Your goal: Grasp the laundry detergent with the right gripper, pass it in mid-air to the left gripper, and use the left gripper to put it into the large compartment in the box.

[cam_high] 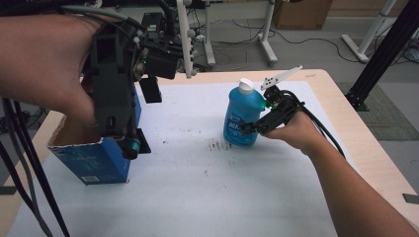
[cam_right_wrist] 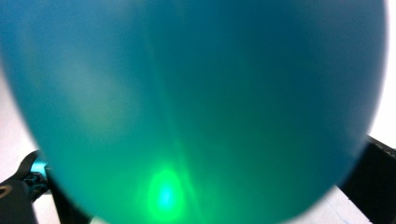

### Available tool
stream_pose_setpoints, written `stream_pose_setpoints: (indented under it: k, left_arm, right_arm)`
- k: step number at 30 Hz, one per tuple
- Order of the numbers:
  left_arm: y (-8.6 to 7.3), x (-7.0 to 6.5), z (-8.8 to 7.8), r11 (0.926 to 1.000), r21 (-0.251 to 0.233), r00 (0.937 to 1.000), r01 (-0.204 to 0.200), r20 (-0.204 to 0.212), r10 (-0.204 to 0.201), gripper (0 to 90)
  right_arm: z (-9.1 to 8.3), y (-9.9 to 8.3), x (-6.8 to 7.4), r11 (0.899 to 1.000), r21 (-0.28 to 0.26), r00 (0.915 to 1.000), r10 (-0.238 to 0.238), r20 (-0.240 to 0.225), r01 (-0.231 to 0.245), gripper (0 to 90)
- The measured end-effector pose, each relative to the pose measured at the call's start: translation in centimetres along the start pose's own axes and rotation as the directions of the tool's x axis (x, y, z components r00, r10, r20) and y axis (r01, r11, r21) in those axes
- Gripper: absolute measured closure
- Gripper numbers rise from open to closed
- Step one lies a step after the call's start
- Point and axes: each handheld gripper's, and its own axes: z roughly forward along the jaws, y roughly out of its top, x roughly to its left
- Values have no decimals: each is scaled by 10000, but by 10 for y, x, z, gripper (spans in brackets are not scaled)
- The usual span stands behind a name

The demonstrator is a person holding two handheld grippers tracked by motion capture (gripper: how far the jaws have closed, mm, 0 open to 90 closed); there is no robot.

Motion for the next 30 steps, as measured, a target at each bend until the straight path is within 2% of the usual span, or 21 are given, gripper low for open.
stream_pose_setpoints:
  k: [4, 12, 19, 21, 30]
  left_arm:
    - [-2, 1, 1, 10000, 12, 10000, 62, 32, -62, 21]
    - [-3, 1, 1, 10000, 19, 10000, 92, 27, -92, 21]
    - [-4, 2, 1, 9999, 77, 9999, 131, 33, -132, 21]
    - [-3, 2, 1, 9999, 86, 9999, 134, 53, -134, 22]
    - [-2, 2, 2, 9999, 92, 9999, 124, 28, -124, 21]
  right_arm:
    - [3, -1, 0, 9995, -325, 10000, 48, 43, -47, 23]
    - [10, -3, 1, 9983, -586, 10000, 20, 82, -15, 44]
    - [12, -6, 1, 9966, -818, 9999, 74, 99, -65, 84]
    - [12, -7, 1, 9968, -803, 9999, 65, 159, -52, 119]
    - [13, -9, 2, 9946, -1030, 9995, -100, 288, 130, 180]
